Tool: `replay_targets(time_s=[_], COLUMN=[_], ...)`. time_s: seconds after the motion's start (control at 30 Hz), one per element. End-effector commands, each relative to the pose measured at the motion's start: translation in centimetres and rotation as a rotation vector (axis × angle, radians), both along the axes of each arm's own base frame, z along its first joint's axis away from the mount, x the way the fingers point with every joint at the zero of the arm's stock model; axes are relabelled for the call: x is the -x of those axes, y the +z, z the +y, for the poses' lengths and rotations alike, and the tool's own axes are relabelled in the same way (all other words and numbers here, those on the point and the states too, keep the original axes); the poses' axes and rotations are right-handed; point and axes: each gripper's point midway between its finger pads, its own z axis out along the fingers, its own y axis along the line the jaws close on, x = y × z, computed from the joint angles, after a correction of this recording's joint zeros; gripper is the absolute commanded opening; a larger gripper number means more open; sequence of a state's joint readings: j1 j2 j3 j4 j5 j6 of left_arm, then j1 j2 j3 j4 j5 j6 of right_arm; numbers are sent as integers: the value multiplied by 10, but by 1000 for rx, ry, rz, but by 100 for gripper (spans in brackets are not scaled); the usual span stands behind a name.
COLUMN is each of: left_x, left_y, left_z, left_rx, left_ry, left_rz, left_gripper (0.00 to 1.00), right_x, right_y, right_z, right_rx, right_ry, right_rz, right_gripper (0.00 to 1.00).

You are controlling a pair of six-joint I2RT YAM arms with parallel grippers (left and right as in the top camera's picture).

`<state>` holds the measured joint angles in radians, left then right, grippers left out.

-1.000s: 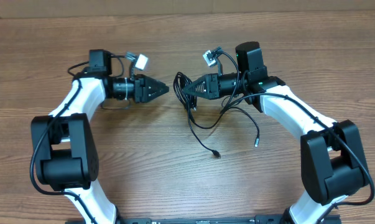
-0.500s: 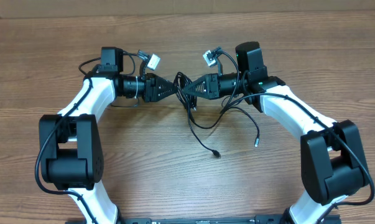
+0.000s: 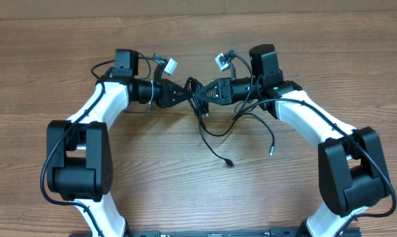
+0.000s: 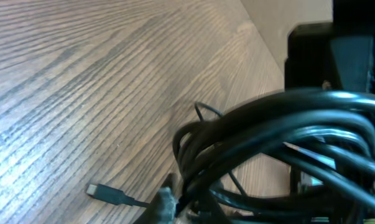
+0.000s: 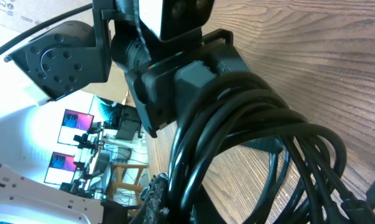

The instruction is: Untangle cables

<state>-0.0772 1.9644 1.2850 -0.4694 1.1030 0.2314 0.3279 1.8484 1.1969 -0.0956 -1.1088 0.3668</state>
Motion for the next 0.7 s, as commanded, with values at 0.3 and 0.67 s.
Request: replay_targets(time_s=[0.3, 0.67], left_x=[-1, -9], left_y=[-6, -3], left_z=[0, 3], left_rx=[-16, 4], left_ry=[9, 54], left_rz=[17, 49], left_gripper=[4, 49], right_x=[-1, 6], right_y=[24, 19], right_z=[0, 2], right_rx=[-30, -19], right_ry=[11, 20], right_rz=[-52, -11], right_gripper=[4, 4])
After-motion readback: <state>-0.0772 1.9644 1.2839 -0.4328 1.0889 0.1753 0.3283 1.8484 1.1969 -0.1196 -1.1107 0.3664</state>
